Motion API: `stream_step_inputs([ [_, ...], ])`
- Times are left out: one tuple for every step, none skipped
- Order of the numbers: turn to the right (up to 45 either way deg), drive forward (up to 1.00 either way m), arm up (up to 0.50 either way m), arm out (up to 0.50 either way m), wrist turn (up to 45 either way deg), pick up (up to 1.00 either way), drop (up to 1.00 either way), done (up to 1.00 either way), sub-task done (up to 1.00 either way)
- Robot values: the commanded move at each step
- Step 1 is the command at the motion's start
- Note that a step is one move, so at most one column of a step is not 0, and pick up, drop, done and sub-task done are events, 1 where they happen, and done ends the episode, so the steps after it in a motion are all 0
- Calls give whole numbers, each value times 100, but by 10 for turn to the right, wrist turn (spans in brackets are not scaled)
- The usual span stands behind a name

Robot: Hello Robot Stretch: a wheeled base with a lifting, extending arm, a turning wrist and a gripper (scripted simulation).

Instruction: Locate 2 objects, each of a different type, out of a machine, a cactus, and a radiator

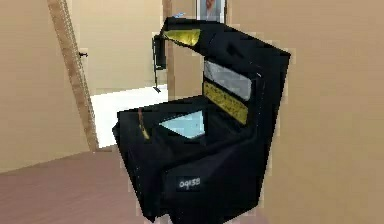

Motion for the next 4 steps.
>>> stream_step_inputs([
  [0, 0, 0, 0, 0, 0, 0, 0, 100],
  [-450, 0, 0, 0, 0, 0, 0, 0, 0],
  [-60, 0, 0, 0, 0, 0, 0, 0, 0],
  [0, 65, 0, 0, 0, 0, 0, 0, 0],
])
